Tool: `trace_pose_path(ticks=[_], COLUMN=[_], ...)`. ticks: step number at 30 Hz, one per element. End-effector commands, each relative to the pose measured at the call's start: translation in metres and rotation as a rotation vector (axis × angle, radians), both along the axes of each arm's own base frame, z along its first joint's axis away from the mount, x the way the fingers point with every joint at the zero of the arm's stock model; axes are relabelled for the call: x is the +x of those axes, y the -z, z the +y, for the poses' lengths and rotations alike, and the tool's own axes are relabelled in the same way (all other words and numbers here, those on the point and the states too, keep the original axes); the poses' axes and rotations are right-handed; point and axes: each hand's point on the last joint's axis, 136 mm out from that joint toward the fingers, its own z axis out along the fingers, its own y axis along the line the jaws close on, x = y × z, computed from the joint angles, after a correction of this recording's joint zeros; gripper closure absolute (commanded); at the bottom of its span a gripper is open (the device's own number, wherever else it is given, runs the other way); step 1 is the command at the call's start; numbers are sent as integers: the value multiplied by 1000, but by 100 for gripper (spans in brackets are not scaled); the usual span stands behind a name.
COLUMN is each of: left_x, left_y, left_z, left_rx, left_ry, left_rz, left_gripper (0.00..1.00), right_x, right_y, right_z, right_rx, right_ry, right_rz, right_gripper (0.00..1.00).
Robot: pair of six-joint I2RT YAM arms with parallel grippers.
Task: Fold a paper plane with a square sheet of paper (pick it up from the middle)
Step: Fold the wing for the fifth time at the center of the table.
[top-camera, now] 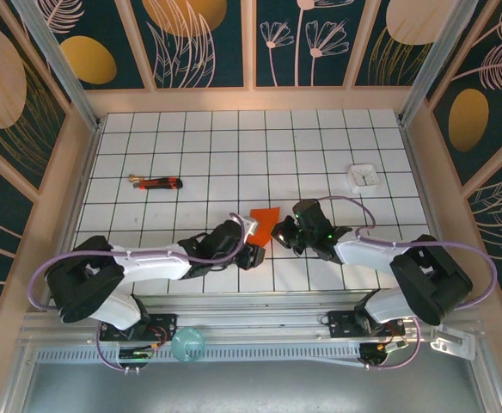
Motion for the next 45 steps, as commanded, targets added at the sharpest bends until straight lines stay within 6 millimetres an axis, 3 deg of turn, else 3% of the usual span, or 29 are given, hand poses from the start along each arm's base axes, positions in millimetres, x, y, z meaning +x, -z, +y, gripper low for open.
trace_pose_path(ticks=[1, 9, 21, 35, 45], left_x=[9, 14, 19, 21, 21], left_y=[7, 19, 21, 22, 27], left_z=[2, -1, -4, -2, 4], left_rx=[121, 224, 254, 273, 315], left_ry=[2, 14, 9, 5, 5], left_rz=[-85, -120, -137, -144, -145], left_gripper=[50, 55, 58, 68, 64], right_x=[4, 2, 0, -1, -1], right_y=[-12, -12, -11, -8, -12], right_z=[5, 5, 6, 8, 12], right_rx=[36, 50, 64, 71, 103], right_ry=[22, 25, 22, 15, 18], right_rz=[5, 11, 22, 29, 40], right_gripper=[100, 100, 100, 100, 100])
